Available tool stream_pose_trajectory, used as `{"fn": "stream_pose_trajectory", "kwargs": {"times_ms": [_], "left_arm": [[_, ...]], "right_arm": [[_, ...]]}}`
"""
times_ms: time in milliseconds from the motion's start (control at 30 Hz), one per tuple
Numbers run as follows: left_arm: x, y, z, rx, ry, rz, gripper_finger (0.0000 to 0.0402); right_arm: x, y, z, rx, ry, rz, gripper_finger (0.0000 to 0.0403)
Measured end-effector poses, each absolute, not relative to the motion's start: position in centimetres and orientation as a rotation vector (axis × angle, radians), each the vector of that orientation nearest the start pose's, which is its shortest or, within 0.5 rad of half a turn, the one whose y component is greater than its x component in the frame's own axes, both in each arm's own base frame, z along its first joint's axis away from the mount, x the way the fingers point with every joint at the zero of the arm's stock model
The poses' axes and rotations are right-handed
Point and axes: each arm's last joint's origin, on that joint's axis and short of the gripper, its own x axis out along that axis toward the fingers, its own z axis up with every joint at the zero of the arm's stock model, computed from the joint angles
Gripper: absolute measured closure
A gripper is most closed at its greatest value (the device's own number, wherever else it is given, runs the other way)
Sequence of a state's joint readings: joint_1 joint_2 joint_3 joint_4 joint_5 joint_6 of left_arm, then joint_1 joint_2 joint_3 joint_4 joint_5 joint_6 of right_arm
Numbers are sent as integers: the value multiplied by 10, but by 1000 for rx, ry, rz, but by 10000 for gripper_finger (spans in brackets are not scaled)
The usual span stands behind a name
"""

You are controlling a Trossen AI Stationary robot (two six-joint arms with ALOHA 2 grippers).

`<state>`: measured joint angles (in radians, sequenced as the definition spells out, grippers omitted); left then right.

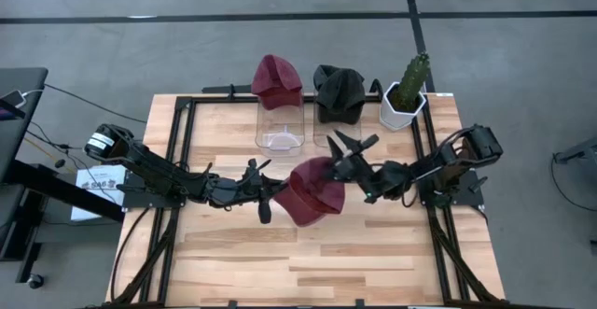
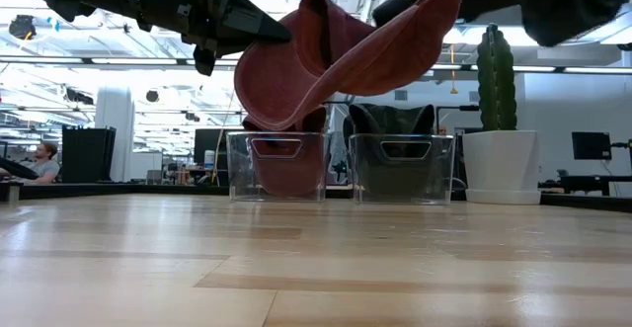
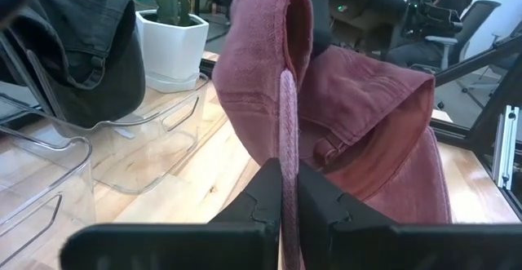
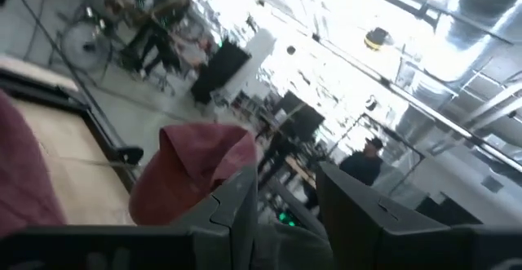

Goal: Pick & Place hat
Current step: Put the red cap into the left transparent bin

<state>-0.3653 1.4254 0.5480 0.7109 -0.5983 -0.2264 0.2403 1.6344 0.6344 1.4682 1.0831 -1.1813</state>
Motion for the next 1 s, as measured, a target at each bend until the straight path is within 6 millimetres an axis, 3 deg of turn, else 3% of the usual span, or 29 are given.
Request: {"fn": "stream_pose_trajectory", "kwargs": {"times_ms": [367,567,1000], "left_arm": [[263,-83,200,-163,118,249,382],[263,-83,200,-164,116,249,382],[263,-83,200,-167,115,249,382]], "right_arm": [[267,67,208,-941,85,-732,285],[264,74,210,-1076,105,-711,285],[274,78,226,-1188,108,-737,285]]}}
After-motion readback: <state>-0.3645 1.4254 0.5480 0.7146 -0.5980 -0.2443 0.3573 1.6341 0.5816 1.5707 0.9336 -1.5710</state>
